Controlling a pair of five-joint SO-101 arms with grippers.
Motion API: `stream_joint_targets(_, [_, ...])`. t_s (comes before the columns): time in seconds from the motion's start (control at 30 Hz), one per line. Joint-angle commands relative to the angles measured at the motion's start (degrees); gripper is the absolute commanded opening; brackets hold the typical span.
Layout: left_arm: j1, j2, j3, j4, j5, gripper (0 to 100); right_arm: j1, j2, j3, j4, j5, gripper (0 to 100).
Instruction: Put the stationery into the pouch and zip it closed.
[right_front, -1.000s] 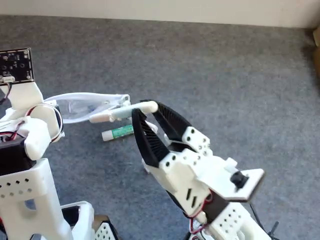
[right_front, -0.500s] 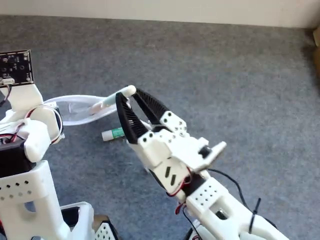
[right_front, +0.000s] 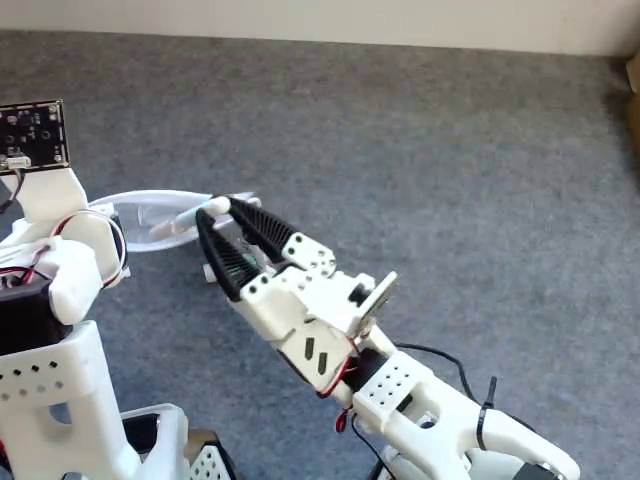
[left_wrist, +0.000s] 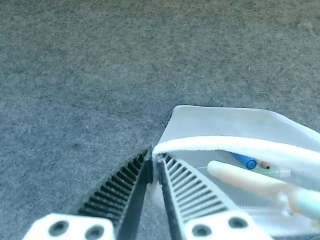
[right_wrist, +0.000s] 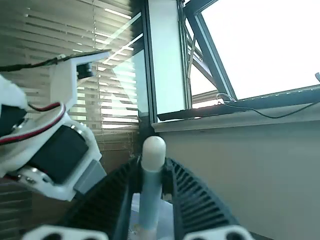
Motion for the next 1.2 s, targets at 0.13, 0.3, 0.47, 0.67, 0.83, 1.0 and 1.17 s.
stream_joint_targets(0.13, [-0.6, -0.1, 1.1, -0.3, 0.7, 1, -2.1, -0.2, -0.6, -1.0, 6.8, 0.7])
stream_joint_targets(0.3, [-0.6, -0.1, 1.1, -0.3, 0.7, 1, -2.1, -0.2, -0.5, -1.0, 6.9, 0.8])
stream_joint_targets(0.47, [-0.6, -0.1, 1.2, -0.4, 0.7, 1, -2.1, -0.7, -0.6, 4.2, 6.8, 8.7])
stream_joint_targets(0.67, [0.7, 0.2, 1.3, -0.4, 0.7, 1, -2.2, -0.7, -0.6, 5.9, 6.8, 13.2])
stream_joint_targets(0.83, [0.7, 0.2, 1.3, -0.4, 0.7, 1, -2.2, -0.7, -0.6, 5.9, 6.8, 13.2])
stream_joint_targets(1.0, [0.7, 0.2, 1.3, -0.4, 0.7, 1, -2.2, -0.7, -0.6, 5.9, 6.8, 13.2])
stream_joint_targets(1.17, [0.7, 0.2, 1.3, -0.4, 0.7, 1, -2.2, -0.5, -0.5, 6.1, 6.8, 13.2])
